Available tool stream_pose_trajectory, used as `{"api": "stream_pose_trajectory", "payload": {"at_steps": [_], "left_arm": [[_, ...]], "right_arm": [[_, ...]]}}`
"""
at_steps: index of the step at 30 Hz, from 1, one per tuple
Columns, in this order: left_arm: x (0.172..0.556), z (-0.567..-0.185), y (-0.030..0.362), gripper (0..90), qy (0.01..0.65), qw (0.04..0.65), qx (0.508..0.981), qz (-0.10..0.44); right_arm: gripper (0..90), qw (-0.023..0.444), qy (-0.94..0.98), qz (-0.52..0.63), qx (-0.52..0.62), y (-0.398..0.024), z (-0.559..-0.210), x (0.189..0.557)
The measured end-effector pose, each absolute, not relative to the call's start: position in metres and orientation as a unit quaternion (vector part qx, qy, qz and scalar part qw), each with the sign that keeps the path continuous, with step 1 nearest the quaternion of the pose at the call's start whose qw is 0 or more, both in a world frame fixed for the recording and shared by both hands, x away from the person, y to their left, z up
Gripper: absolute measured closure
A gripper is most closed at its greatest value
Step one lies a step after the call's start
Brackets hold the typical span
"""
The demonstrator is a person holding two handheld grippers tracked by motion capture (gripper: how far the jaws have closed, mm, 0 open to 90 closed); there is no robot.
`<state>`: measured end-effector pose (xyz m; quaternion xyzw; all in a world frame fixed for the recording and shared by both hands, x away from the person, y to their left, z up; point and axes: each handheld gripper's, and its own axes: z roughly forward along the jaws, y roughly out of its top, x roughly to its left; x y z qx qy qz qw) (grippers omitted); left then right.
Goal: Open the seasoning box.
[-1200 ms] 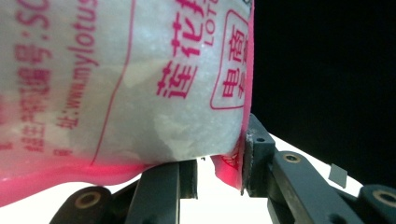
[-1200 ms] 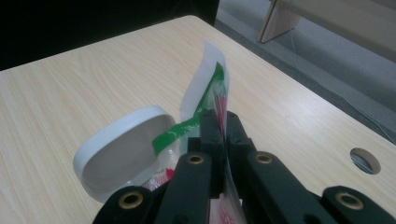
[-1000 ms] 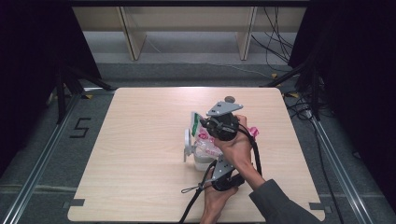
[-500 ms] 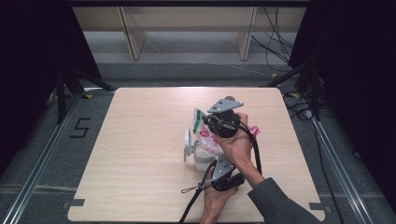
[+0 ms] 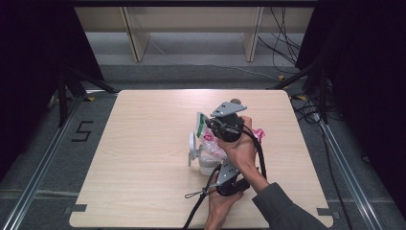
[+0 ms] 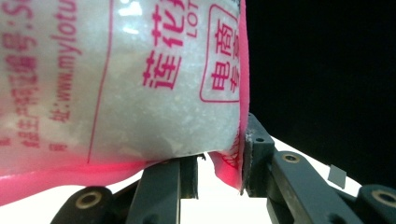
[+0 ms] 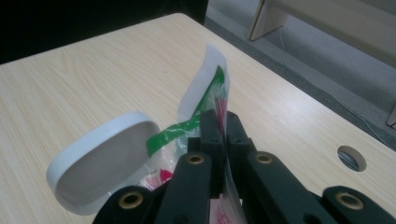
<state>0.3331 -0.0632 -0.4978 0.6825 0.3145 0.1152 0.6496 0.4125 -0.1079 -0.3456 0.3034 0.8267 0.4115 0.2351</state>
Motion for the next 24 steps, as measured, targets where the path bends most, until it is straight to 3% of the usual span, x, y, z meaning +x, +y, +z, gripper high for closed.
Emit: {"api": "stream_pose_trajectory", "payload": {"at_steps": [24], "left_arm": [[0.3327, -0.4969, -0.0622, 71.7, 0.313, 0.651, 0.682, 0.117]], "right_arm": [[90.0, 0.237, 0.828, 0.408, 0.303, -0.1036, -0.3474, 0.4119]]}}
